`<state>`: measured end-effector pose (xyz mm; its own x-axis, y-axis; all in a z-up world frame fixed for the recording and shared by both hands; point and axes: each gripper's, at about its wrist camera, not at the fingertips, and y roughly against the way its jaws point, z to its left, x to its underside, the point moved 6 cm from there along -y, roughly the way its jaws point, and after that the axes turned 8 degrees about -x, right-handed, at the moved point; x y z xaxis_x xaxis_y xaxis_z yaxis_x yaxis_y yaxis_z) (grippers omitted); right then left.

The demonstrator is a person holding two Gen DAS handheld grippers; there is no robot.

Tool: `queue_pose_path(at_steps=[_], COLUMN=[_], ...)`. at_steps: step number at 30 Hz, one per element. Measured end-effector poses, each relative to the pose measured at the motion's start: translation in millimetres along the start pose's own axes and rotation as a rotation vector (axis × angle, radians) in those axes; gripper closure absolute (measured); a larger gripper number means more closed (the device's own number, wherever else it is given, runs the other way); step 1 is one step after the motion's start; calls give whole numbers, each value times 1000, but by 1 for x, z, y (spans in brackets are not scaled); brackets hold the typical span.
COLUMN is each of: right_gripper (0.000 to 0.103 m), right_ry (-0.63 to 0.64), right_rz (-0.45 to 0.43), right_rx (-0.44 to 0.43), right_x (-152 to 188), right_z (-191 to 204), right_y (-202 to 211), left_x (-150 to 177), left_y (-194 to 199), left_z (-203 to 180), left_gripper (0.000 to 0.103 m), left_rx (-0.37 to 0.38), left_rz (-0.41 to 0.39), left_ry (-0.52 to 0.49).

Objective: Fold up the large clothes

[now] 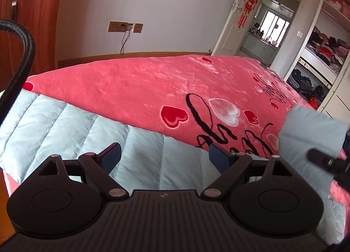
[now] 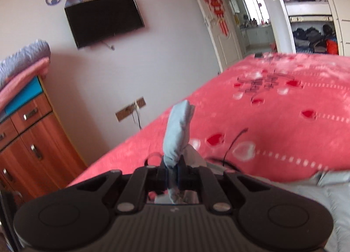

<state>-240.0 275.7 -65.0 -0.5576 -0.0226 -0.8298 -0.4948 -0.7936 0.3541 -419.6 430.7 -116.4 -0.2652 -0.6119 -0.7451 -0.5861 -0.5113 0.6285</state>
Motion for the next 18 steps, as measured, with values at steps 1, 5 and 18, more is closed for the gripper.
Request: queue_pose_path(at_steps=[1,5,18], right_gripper=[99,99,53], right_ry=[-11,-8,-35], right_rz=[23,86,172], right_rx=[2,11,-36], right_x=[12,49,89], right_z=[2,10,19], right_y=[-9,-25,-36], left_x=[-1,-3,-4], left_y=[-1,1,7], left_z=[3,12,0], left_gripper=[0,0,0], left_rx=[-1,13,104], left_rz=[5,30,21], left_ry=[13,60,59])
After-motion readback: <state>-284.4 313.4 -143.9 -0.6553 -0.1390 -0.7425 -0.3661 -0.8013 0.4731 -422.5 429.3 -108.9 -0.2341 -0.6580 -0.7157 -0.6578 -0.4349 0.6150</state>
